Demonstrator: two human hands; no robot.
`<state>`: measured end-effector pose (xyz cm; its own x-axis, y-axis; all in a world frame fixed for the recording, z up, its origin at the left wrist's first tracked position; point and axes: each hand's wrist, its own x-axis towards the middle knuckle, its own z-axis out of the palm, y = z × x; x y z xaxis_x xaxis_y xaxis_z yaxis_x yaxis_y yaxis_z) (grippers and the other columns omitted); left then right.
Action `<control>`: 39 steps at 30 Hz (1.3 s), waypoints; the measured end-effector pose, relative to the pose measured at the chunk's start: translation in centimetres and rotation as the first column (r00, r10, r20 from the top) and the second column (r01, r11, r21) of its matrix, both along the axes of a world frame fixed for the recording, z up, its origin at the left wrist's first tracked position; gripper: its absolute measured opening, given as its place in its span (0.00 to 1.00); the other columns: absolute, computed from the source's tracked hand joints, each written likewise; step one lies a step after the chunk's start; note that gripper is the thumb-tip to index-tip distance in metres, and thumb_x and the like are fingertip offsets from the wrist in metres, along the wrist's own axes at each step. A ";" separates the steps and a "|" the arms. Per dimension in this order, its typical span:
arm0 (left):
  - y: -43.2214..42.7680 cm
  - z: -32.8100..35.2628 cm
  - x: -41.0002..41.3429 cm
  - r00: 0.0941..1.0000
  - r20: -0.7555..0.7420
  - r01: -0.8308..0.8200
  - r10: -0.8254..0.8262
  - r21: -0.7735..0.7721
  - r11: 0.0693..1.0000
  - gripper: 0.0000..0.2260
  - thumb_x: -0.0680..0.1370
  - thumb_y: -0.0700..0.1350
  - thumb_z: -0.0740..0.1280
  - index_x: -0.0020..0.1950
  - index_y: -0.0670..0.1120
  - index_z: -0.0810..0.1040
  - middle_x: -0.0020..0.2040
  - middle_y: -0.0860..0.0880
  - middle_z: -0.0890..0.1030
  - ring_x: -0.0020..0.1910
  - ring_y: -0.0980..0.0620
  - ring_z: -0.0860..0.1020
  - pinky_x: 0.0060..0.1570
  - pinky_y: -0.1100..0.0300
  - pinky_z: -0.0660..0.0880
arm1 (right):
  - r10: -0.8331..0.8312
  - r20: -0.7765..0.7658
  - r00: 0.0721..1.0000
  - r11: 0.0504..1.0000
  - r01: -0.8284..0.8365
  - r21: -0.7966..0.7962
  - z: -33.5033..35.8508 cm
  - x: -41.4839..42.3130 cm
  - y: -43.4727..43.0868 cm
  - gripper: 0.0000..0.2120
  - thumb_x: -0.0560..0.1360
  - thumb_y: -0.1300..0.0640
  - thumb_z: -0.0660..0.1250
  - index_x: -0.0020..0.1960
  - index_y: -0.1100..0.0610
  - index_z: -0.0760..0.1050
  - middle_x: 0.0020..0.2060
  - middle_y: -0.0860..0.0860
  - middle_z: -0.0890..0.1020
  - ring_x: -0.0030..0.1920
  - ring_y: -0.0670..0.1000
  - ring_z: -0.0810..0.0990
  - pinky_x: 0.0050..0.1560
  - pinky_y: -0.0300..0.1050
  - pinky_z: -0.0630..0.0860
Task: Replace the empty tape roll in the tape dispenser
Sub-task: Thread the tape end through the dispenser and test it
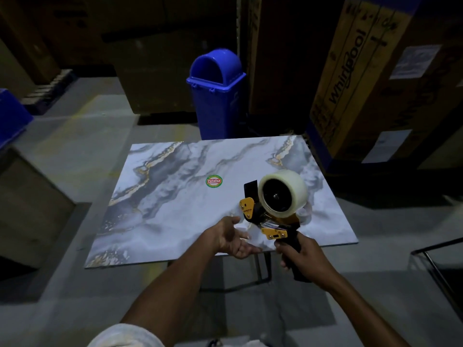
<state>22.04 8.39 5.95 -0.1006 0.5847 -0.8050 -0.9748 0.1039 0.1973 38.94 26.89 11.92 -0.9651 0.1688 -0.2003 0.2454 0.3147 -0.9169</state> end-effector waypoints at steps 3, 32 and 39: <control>0.2 -0.3 0.4 0.999 -0.006 -0.051 0.051 0.018 0.999 0.22 0.83 0.57 0.55 0.66 0.40 0.68 0.58 0.27 0.77 0.39 0.35 0.83 0.40 0.56 0.76 | -0.011 -0.011 1.000 1.000 0.011 -0.007 0.1 0.4 -0.1 0.02 0.80 0.58 0.69 0.49 0.57 0.78 0.32 0.59 0.84 0.31 0.55 0.84 0.35 0.45 0.80; -4.6 7.5 -2.9 0.858 -0.513 -0.057 -0.012 -0.119 0.991 0.09 0.81 0.27 0.61 0.55 0.35 0.79 0.40 0.41 0.82 0.41 0.47 0.81 0.38 0.57 0.84 | -0.017 0.012 1.000 0.993 0.018 -0.114 -2.1 3.9 0.1 0.02 0.80 0.64 0.67 0.51 0.63 0.78 0.31 0.57 0.83 0.32 0.56 0.82 0.36 0.52 0.79; -2.5 7.1 -2.2 0.612 -0.758 -0.079 -0.227 -0.344 0.935 0.05 0.76 0.30 0.72 0.48 0.39 0.83 0.38 0.43 0.85 0.34 0.51 0.84 0.37 0.61 0.83 | -0.024 -0.002 1.000 0.999 0.024 -0.030 -3.9 6.0 -0.6 0.09 0.78 0.64 0.70 0.52 0.50 0.78 0.27 0.48 0.79 0.26 0.40 0.73 0.29 0.32 0.70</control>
